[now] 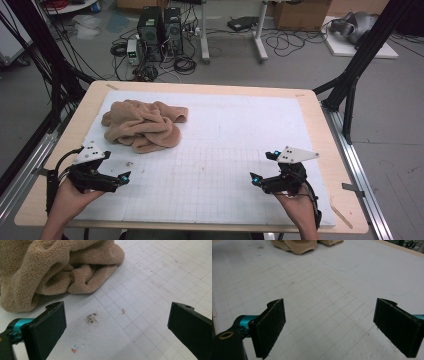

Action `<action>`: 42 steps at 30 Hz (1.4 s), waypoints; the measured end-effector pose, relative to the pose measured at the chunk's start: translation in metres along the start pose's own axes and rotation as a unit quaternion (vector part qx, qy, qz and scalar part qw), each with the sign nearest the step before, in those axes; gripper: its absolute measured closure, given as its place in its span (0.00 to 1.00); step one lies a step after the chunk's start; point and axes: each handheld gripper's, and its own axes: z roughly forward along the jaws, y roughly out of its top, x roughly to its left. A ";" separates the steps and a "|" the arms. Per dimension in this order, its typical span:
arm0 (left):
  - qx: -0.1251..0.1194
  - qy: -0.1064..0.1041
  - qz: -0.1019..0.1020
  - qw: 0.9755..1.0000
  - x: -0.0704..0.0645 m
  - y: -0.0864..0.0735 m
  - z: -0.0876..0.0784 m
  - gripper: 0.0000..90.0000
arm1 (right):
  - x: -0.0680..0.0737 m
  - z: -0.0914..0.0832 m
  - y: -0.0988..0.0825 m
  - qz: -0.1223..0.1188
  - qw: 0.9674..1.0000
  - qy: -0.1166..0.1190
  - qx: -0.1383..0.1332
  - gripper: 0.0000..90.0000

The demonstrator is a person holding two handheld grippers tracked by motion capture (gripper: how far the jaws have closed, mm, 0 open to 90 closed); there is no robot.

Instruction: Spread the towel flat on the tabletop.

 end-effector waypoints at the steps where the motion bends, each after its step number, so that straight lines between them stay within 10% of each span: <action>1: -0.001 -0.001 0.000 1.000 0.000 0.000 0.000 0.03 | 0.000 0.000 0.000 0.000 1.000 0.000 0.000 0.11; 22: -0.008 -0.021 0.005 1.000 -0.001 0.009 -0.002 0.03 | 0.004 0.001 0.000 -0.011 1.000 0.006 0.004 0.11; 42: -0.009 -0.015 0.006 1.000 0.036 0.070 0.025 0.12 | 0.003 0.002 -0.003 -0.011 1.000 0.008 0.004 0.11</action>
